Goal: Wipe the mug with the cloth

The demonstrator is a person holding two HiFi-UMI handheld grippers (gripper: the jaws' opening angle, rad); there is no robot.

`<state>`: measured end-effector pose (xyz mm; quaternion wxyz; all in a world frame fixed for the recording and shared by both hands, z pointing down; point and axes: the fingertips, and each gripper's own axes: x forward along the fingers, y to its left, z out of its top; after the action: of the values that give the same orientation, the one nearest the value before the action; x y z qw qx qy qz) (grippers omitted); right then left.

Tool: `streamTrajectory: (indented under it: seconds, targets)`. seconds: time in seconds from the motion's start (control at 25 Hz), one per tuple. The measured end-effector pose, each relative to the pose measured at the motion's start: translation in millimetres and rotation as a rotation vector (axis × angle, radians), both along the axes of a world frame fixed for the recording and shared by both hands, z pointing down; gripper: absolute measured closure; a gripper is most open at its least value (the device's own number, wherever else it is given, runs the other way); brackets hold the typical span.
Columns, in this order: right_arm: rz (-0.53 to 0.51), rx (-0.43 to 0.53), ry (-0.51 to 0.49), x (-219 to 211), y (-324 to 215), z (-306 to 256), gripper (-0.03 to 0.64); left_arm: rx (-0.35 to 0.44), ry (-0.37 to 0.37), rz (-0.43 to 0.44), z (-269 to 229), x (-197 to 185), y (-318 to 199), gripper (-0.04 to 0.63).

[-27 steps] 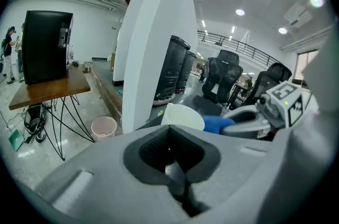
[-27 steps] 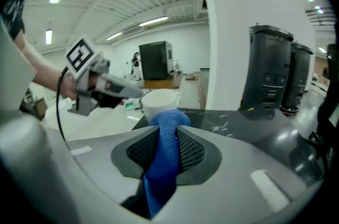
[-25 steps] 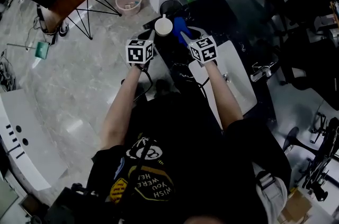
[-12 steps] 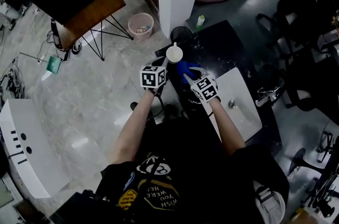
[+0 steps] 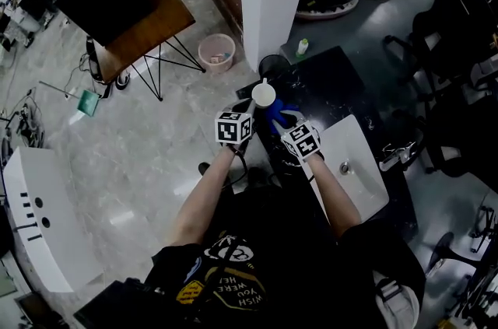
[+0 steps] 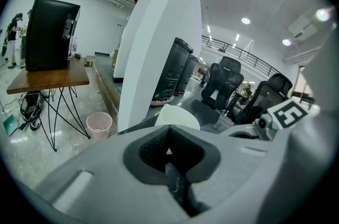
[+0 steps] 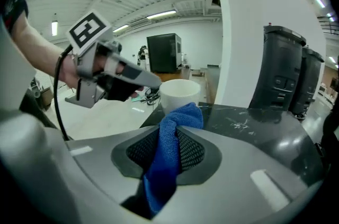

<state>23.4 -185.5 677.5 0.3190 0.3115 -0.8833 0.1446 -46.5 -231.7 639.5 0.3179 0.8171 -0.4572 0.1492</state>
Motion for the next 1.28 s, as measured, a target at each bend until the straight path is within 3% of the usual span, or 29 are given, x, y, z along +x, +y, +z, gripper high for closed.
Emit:
streamTrajectory:
  seconds: [0.12,0.28,0.36,0.52,0.68,0.76,0.88,0.96,1.08,1.28]
  targets:
    - [-0.036,0.006,-0.003,0.6,10.5,-0.3,0.526,0.002,0.0,0.01,-0.1,-0.2,-1.1,0.594]
    - [0.228,0.061,-0.092,40.5,-42.3,-31.2,0.526,-0.001,-0.001,0.005,1.2,-0.9,-1.3,0.594]
    - [0.291,0.065,-0.09,47.1,-61.1,-35.6,0.526,-0.003,0.002,0.001,0.6,0.5,-1.5,0.594]
    - [0.103,0.026,0.002,14.2,-36.4,-10.1,0.526,0.0,0.0,0.005,0.3,4.7,-0.2,0.594]
    - [-0.07,-0.008,0.022,-11.5,18.1,7.7,0.526,0.0,-0.002,0.009,-0.4,3.8,1.6,0.594]
    - [-0.04,0.033,0.005,-2.8,14.4,0.5,0.526,0.009,0.002,0.003,-1.4,2.0,3.3,0.594]
    - [0.175,0.072,-0.079,33.5,-28.1,-27.3,0.528,0.014,0.01,-0.012,-2.1,-2.5,5.3,0.594]
    - [0.247,0.084,-0.096,45.2,-51.5,-39.2,0.528,0.011,0.006,-0.021,-0.6,-6.5,5.1,0.594]
    - [0.173,0.085,-0.032,32.1,-58.3,-30.6,0.528,0.015,0.005,-0.032,-0.5,-7.7,3.4,0.594]
    - [-0.004,0.026,0.015,-0.2,-3.9,-7.2,0.528,0.02,0.017,0.0,-3.3,8.2,9.6,0.594]
